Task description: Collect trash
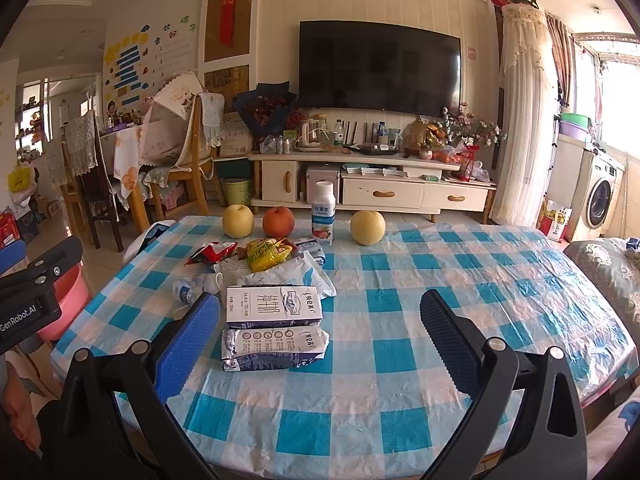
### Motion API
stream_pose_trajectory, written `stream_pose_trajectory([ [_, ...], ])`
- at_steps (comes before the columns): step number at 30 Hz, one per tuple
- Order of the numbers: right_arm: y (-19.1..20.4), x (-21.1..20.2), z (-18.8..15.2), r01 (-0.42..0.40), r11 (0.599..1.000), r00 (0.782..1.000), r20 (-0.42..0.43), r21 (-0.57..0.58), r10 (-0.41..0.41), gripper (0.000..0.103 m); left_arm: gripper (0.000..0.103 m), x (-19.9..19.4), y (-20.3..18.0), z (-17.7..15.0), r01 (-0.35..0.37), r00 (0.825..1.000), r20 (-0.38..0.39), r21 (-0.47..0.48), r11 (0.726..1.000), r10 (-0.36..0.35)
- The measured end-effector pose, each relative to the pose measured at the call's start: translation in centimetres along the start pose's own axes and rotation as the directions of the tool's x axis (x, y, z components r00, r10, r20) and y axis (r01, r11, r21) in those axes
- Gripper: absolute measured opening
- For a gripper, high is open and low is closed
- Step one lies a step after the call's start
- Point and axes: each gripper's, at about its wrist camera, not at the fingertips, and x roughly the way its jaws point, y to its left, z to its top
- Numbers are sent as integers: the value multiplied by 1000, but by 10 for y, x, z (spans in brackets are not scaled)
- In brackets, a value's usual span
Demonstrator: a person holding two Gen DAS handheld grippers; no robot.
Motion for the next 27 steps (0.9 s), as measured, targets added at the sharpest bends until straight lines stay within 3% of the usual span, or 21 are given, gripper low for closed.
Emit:
stream_pose_trajectory([
  [27, 1, 0, 0, -8, 1000, 1000, -6, -1, 8, 99, 99, 5, -3, -8, -10, 1000, -3, 7, 1000, 10],
])
